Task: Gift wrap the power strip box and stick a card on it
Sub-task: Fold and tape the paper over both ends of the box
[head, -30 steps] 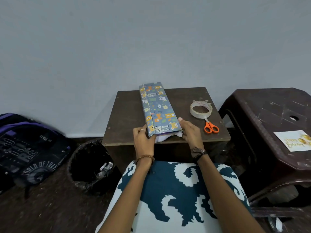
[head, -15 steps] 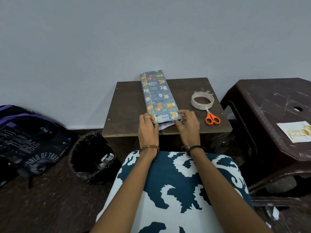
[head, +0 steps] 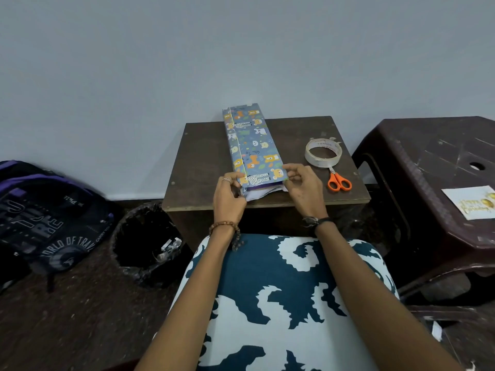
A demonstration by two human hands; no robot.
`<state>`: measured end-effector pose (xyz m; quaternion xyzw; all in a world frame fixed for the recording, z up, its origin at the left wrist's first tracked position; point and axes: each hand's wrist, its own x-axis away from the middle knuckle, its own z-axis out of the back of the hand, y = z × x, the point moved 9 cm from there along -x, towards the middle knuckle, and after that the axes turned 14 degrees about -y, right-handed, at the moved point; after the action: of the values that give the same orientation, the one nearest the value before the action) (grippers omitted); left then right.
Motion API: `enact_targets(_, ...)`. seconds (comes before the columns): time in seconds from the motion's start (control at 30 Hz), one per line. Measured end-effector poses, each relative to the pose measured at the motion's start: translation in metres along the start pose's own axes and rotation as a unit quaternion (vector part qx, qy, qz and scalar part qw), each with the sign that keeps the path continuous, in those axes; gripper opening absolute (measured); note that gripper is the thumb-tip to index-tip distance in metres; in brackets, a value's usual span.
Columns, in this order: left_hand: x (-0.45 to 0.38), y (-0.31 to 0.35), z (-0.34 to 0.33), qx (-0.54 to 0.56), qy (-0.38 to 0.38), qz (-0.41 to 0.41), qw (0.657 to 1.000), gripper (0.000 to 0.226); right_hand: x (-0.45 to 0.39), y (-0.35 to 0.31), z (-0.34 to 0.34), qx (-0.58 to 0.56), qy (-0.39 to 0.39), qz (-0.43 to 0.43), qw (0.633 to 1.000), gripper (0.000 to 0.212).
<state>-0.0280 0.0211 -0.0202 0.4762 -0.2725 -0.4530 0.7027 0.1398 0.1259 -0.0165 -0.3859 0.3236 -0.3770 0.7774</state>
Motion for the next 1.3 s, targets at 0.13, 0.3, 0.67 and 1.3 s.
enact_targets(0.13,-0.001,-0.001,0.006,-0.007,0.026,-0.006,1.000,0.043,-0.004,0.008,-0.002,-0.077,-0.075,-0.008,0.994,0.046)
enact_targets(0.3,-0.008,-0.002,0.009,-0.043,0.024,-0.015,0.999,0.030,-0.006,0.013,0.001,-0.092,-0.107,0.004,0.990,0.050)
enact_targets(0.67,-0.009,0.007,0.010,-0.124,-0.029,-0.210,0.969,0.013,-0.009,0.004,0.006,0.014,-0.037,0.108,0.993,0.022)
enact_targets(1.3,0.002,0.008,0.002,-0.283,0.026,-0.319,0.904,0.014,-0.016,0.003,0.006,0.073,-0.045,0.106,0.991,0.009)
